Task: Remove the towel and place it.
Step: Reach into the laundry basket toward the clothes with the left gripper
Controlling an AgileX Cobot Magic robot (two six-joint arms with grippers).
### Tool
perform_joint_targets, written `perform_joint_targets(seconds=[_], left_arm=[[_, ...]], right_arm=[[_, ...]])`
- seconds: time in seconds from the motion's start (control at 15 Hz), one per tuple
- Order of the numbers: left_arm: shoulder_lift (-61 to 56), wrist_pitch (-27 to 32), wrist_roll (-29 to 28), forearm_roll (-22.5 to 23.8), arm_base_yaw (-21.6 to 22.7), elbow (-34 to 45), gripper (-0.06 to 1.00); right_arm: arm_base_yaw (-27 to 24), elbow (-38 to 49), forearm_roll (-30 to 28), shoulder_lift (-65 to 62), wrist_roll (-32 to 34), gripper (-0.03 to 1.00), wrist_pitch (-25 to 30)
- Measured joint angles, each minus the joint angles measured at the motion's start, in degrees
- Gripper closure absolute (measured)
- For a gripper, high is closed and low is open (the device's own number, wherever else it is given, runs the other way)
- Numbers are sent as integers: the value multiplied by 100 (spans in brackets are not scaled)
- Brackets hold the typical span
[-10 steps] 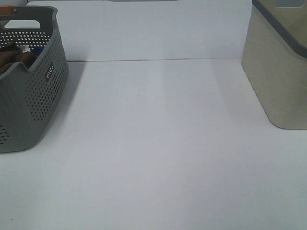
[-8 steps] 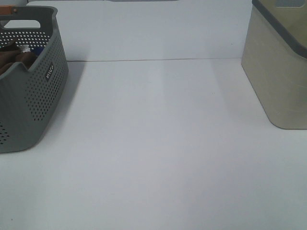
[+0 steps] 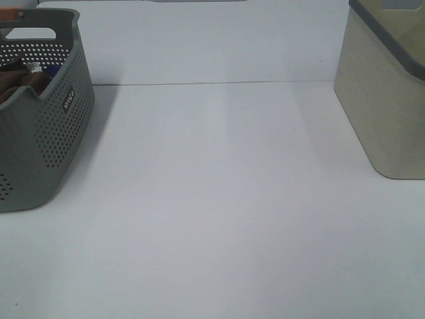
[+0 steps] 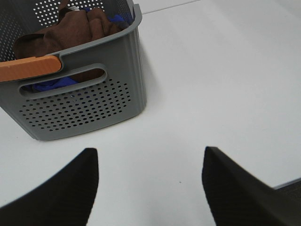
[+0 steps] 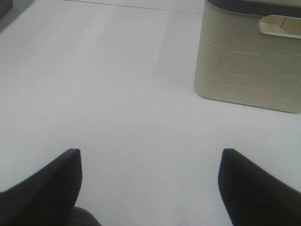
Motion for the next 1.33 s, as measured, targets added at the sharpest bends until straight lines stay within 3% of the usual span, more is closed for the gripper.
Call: perform_joint_targets(seconds=[1.33], left_arm=[[0,0,0,0,0,0,33]], right_arm=[[0,0,0,0,0,21,0]])
